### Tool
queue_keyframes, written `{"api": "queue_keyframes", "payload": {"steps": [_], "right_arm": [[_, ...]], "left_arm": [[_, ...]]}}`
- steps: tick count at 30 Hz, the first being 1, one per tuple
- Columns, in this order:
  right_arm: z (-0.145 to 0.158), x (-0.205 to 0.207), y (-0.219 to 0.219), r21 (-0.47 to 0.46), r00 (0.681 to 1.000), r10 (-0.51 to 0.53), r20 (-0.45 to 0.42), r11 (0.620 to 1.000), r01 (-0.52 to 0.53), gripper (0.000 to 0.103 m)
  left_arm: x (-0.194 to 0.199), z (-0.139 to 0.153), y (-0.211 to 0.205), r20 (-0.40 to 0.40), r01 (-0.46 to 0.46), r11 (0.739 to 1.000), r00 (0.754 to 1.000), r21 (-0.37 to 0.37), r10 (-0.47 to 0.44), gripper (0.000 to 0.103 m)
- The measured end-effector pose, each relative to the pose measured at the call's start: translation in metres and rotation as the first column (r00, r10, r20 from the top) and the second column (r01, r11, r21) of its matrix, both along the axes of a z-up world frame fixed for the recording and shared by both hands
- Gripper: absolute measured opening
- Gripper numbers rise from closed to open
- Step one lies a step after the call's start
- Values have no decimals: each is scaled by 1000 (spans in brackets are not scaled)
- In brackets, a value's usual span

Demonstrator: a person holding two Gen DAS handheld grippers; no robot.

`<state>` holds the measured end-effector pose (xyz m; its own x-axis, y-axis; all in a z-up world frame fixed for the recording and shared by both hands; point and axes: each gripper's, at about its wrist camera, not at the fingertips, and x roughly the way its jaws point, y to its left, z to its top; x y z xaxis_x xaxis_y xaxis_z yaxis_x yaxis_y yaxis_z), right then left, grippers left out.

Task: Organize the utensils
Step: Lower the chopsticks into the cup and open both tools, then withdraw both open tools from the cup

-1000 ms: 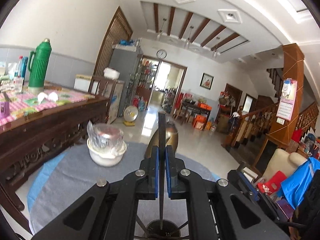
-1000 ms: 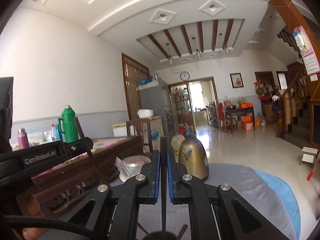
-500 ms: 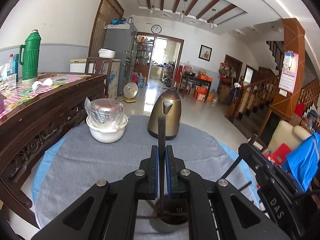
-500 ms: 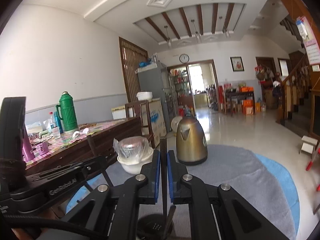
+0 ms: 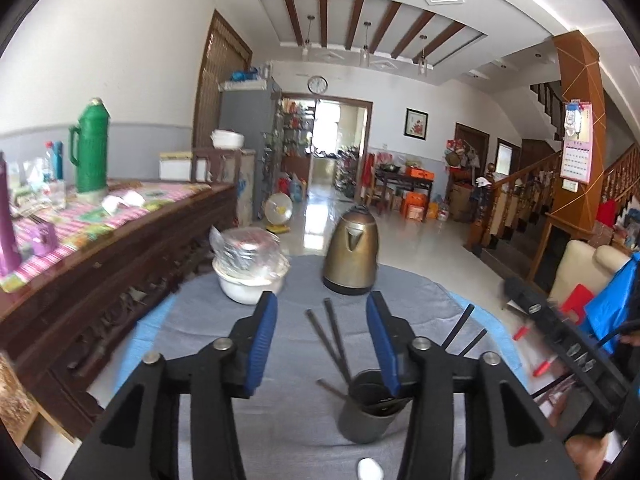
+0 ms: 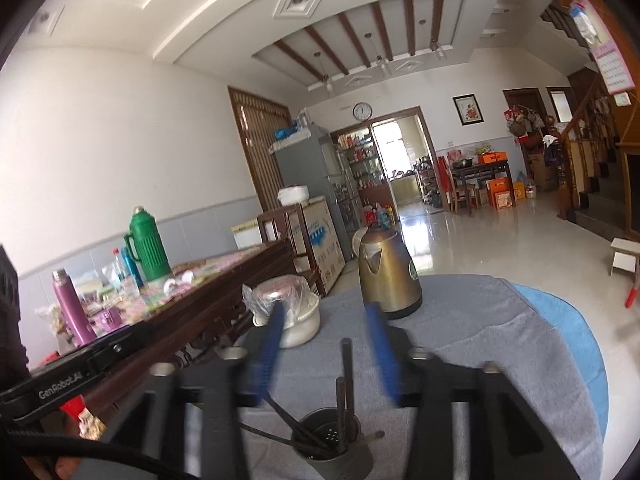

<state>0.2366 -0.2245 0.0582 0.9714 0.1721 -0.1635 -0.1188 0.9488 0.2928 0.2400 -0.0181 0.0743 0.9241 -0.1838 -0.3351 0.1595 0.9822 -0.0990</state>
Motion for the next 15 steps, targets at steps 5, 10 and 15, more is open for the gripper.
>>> {"api": "queue_keyframes", "payload": {"steps": [5, 10, 15], "right_arm": [[9, -31, -5, 4, 998, -22, 53, 1000, 22, 57], [16, -58, -8, 5, 997, -32, 74, 999, 32, 57], [16, -77, -11, 7, 997, -43, 67, 999, 42, 58]], "left_arm": [[-20, 1, 8, -1, -35, 999, 999, 14, 35, 68], [-35, -7, 5, -44, -35, 999, 998, 28, 37, 76], [-40, -23, -3, -106, -17, 998, 994, 63, 24, 78]]}}
